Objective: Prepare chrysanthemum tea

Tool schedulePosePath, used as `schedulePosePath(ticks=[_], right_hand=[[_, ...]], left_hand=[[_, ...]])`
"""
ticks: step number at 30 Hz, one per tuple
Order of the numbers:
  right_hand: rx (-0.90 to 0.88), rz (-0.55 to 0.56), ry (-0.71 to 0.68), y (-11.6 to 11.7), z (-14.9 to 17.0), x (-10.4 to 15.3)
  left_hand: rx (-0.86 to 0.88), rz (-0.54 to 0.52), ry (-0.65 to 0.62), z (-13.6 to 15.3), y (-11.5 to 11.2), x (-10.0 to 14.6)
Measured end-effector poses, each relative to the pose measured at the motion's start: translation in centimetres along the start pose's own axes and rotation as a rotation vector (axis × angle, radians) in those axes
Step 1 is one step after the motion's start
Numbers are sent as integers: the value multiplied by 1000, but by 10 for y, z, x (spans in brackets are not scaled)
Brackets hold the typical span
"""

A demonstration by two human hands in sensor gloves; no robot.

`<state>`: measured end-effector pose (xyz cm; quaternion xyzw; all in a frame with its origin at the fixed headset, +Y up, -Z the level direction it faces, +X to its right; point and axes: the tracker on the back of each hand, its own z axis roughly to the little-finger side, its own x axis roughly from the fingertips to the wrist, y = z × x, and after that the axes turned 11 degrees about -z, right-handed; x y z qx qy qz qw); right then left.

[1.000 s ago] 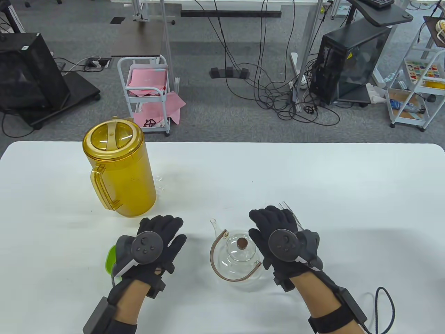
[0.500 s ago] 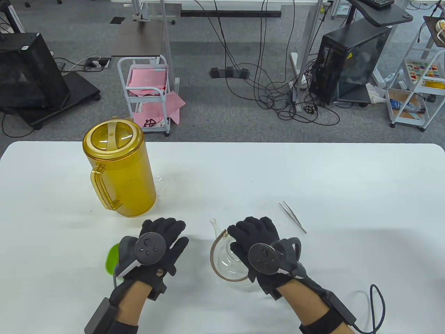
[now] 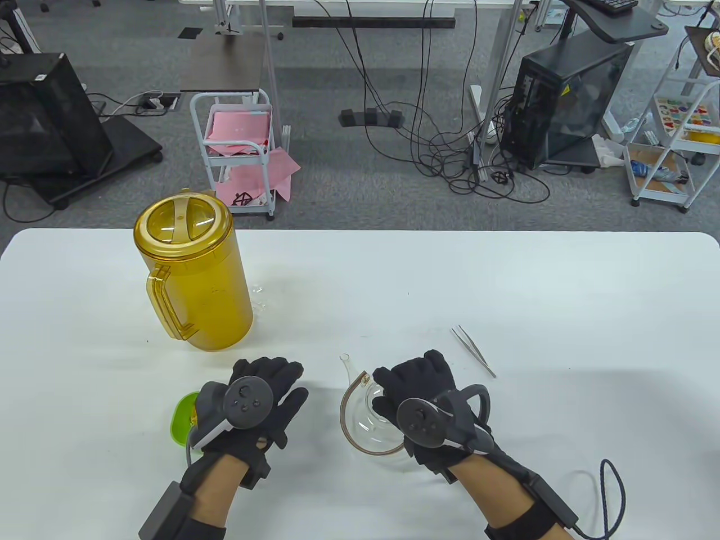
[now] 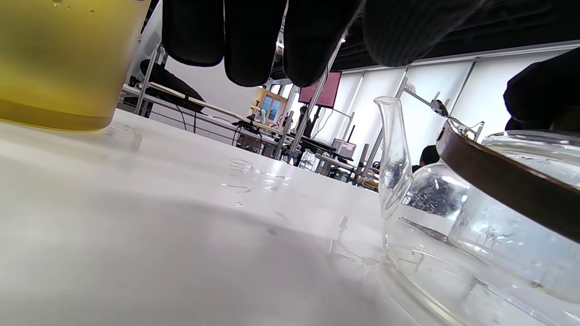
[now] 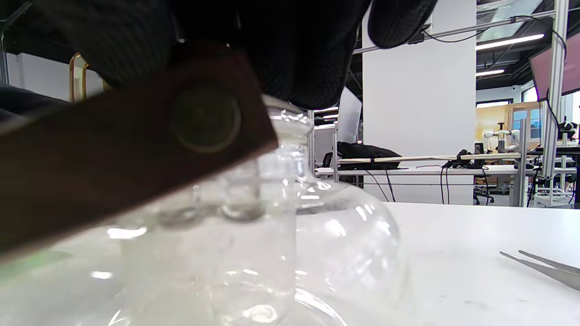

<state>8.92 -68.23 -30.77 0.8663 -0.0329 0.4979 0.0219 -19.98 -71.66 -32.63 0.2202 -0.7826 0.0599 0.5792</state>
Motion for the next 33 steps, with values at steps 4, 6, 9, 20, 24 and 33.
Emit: schedulePosePath(ticks=[4, 6, 9, 20, 24, 33], right_hand=[[13, 17, -8, 0, -2, 2], [17, 41, -4, -1, -2, 3], [-79, 83, 17, -8, 7, 5], [-244, 238, 414, -28, 112, 22], [-271, 215, 576, -20, 153, 29], [-264, 9, 842, 18, 210, 35]], left_hand=[[-1, 6, 0, 0, -1, 0], [-2, 10, 0, -1, -1, 0], [-4, 21, -2, -2, -3, 0], [-5, 38, -4, -4, -5, -1], [-4, 38, -6, -4, -6, -1], [-2, 44, -10, -4, -7, -1]])
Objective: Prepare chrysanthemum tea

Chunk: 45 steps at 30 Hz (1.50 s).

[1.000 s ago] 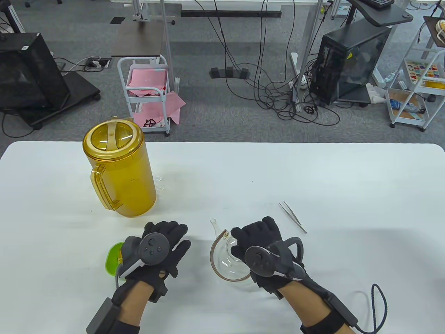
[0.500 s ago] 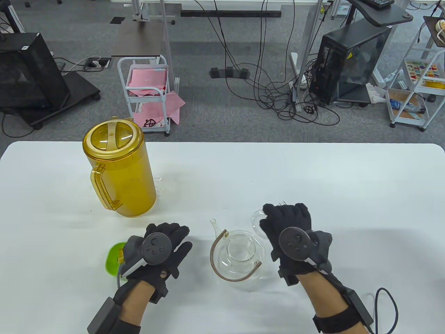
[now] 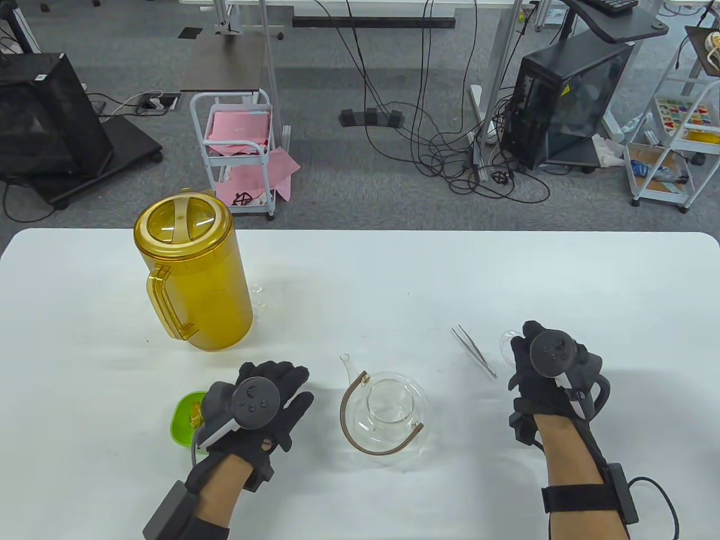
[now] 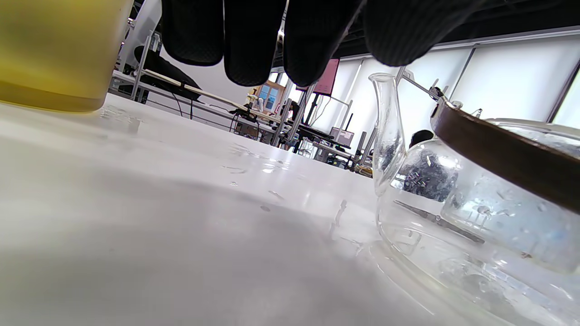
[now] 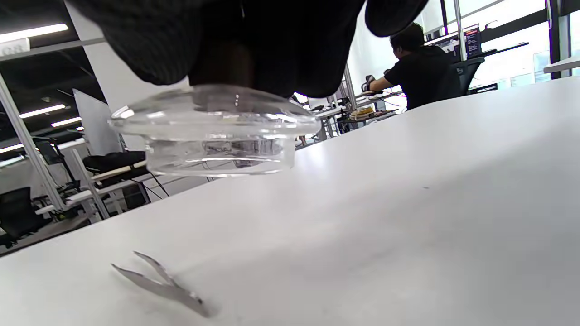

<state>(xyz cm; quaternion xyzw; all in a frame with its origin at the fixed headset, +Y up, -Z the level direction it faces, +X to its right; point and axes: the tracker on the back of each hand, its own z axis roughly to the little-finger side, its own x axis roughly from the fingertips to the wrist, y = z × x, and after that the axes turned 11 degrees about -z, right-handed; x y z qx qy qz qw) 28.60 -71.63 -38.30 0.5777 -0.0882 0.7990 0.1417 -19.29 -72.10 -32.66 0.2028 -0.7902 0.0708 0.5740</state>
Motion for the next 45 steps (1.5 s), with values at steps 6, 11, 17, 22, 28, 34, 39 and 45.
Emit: schedulePosePath(ticks=[6, 11, 17, 22, 28, 34, 39, 45], right_hand=[[80, -54, 102, 19, 8, -11], [148, -57, 166, 30, 7, -13], [170, -65, 167, 30, 5, -11], [136, 11, 85, 18, -6, -1], [12, 74, -165, 2, -35, 22], [-12, 144, -318, -5, -61, 45], [-1, 152, -389, -5, -75, 56], [18, 147, -429, 0, -83, 62]], left_hand=[[0, 1, -1, 0, 0, 1], [-2, -1, -4, 0, 0, 1], [-1, -7, -2, 1, 0, 1], [3, -21, 2, 2, 2, 1], [8, -39, 22, 8, 7, 2], [-11, -94, 120, 33, 30, 5], [-10, -137, 272, 81, 47, 12], [-26, -53, 510, 131, 49, 22]])
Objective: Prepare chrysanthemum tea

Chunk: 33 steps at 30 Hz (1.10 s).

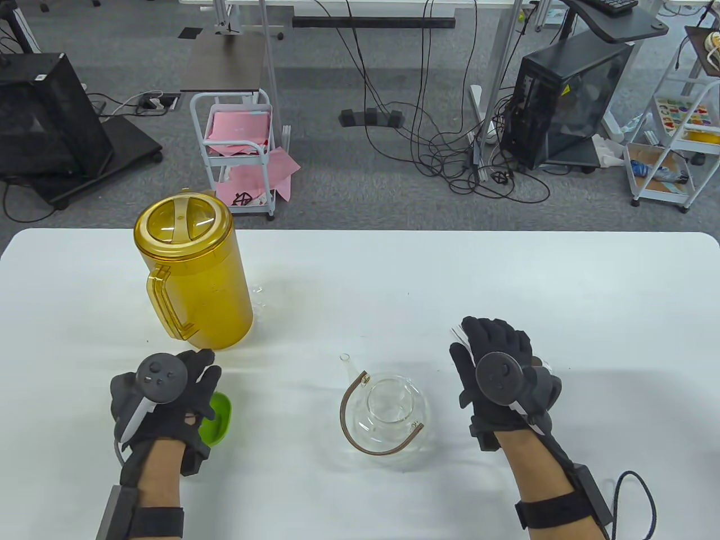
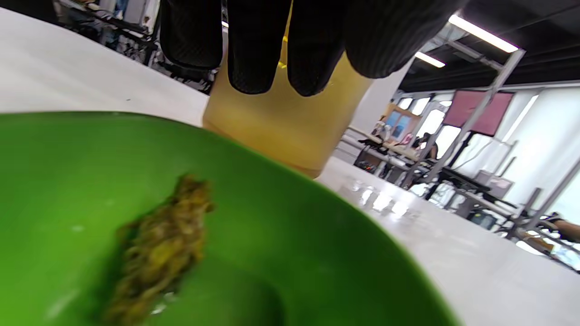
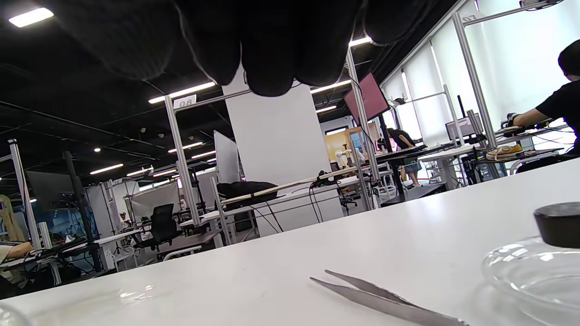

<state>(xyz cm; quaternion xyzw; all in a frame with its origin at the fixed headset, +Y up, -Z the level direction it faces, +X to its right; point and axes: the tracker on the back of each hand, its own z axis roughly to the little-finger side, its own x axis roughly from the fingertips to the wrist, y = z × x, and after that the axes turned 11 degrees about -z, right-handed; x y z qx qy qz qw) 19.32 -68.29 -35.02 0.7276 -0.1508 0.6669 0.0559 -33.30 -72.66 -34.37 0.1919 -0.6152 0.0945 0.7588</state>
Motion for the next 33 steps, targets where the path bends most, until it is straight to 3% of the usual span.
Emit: schedulePosePath(ticks=[4, 13, 25, 33], right_hand=[[11, -16, -12, 4, -3, 0], [16, -27, -14, 5, -2, 0], [24, -40, -13, 6, -4, 0], [24, -41, -12, 6, -3, -1]], left_hand=[[6, 80, 57, 9, -8, -3], [-34, 223, 2, -6, -14, -2], [-110, 206, 1, -4, -27, -7], [8, 81, -98, -21, -20, -1]])
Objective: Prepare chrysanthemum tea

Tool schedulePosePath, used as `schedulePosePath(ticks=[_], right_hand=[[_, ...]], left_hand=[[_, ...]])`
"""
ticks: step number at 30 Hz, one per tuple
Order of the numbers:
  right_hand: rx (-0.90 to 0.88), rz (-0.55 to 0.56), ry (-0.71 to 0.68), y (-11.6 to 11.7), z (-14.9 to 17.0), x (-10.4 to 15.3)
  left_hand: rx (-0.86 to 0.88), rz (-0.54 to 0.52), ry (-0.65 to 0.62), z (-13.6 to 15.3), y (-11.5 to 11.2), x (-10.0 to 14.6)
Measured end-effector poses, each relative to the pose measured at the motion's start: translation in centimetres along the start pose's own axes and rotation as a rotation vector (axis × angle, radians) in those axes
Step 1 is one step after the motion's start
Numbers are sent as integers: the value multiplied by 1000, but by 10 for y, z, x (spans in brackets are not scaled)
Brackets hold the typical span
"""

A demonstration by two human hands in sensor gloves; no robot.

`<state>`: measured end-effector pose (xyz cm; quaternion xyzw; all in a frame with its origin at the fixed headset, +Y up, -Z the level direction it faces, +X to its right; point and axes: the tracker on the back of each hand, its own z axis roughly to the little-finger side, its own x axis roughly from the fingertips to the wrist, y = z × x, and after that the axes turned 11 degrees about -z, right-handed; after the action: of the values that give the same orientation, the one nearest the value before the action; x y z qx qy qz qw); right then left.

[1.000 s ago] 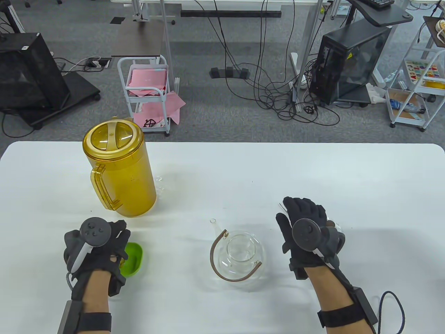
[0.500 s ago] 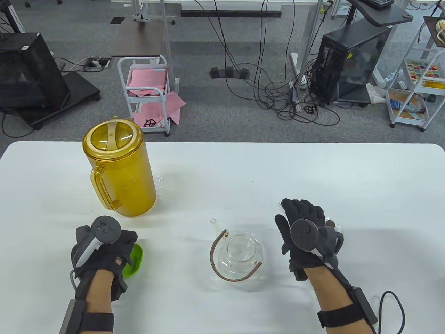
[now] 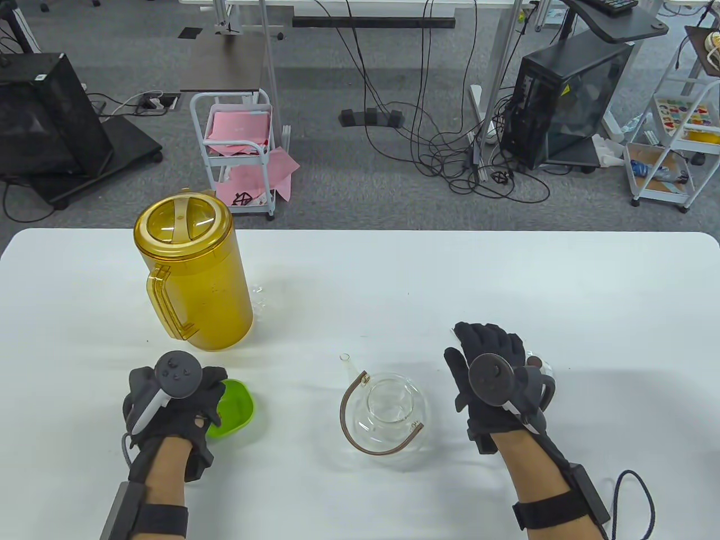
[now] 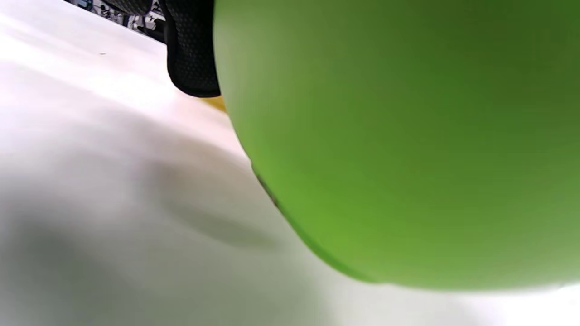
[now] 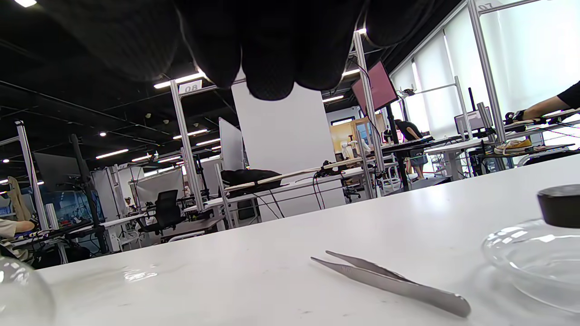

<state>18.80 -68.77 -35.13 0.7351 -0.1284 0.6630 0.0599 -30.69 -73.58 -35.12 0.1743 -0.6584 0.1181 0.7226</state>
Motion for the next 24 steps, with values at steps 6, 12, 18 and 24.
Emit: schedulePosePath(ticks=[6, 12, 18, 24], right_hand=[[3, -4, 4, 0, 1, 0], [6, -8, 12, 0, 2, -1], [1, -17, 50, -4, 10, -7], [80, -157, 175, -1, 20, -30]], left_hand=[[57, -147, -120, -35, 8, 13], [129, -223, -198, -63, 13, 27], [162, -273, -241, -81, 15, 36], [184, -290, -258, -89, 14, 40]])
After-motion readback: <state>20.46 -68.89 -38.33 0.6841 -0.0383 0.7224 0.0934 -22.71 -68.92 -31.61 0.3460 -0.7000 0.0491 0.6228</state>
